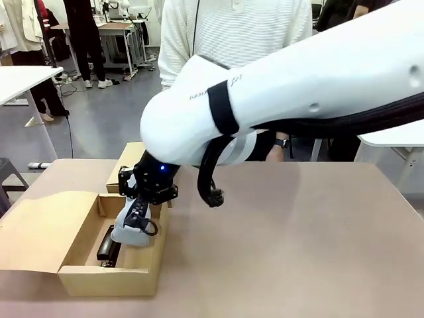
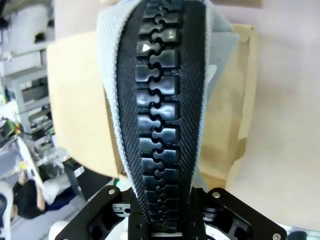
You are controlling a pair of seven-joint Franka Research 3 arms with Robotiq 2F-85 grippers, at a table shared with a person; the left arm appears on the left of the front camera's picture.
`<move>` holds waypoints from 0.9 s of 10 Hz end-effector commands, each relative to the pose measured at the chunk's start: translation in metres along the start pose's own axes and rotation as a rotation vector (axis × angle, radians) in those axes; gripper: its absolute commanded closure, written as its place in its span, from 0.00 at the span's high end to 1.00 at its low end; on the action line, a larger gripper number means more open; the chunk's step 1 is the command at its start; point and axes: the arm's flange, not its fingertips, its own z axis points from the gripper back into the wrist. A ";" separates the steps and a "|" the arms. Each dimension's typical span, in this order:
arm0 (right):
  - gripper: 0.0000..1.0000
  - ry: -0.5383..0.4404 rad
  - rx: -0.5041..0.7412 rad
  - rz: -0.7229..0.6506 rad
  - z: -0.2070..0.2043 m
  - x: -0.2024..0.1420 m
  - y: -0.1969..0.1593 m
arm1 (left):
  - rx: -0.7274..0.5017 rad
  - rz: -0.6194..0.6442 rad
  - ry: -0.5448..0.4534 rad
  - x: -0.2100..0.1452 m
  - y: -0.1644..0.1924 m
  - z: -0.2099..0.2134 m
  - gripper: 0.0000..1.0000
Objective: Place items inside the box.
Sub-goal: Pick up a Pencil pouch or Stapler and place it inside the Mailer Box closest to the robot.
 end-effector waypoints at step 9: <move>0.07 -0.011 -0.187 -0.076 -0.065 -0.006 0.004 | -0.019 -0.018 0.000 -0.002 0.000 0.001 1.00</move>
